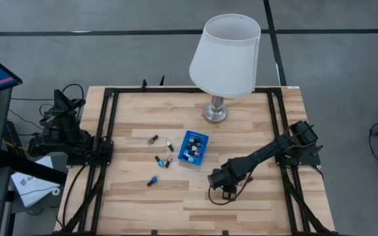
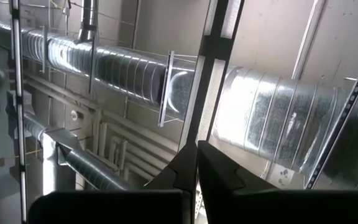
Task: Pick & Place Nail Polish
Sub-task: Put the right clear nail polish into the blue basket, then put the light pink nail polish into the blue basket
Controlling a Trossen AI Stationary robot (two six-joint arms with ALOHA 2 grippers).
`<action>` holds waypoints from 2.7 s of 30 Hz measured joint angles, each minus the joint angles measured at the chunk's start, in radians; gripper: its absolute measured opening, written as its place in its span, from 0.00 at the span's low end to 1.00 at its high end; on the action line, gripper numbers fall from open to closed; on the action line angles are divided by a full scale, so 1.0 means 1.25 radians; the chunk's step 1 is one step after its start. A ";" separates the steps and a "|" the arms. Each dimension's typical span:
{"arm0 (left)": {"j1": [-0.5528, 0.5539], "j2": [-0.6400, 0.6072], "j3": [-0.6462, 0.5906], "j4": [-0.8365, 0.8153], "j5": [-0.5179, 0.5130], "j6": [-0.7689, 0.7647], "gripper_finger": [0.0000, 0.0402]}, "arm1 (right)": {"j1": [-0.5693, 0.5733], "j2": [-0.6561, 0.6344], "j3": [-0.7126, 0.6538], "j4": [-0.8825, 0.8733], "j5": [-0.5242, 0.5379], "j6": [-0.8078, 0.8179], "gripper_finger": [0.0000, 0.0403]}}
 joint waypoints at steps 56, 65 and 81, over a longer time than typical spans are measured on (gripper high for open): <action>0.000 0.000 0.000 0.000 -0.001 -0.006 0.02 | -0.352 0.135 0.321 0.117 0.088 -0.355 0.13; 0.000 0.000 0.000 0.000 0.000 -0.017 0.02 | -0.357 0.110 0.320 0.108 0.086 -0.369 0.32; 0.000 0.000 0.000 0.000 -0.001 -0.018 0.02 | -0.307 -0.295 0.213 -0.197 0.119 -0.213 0.56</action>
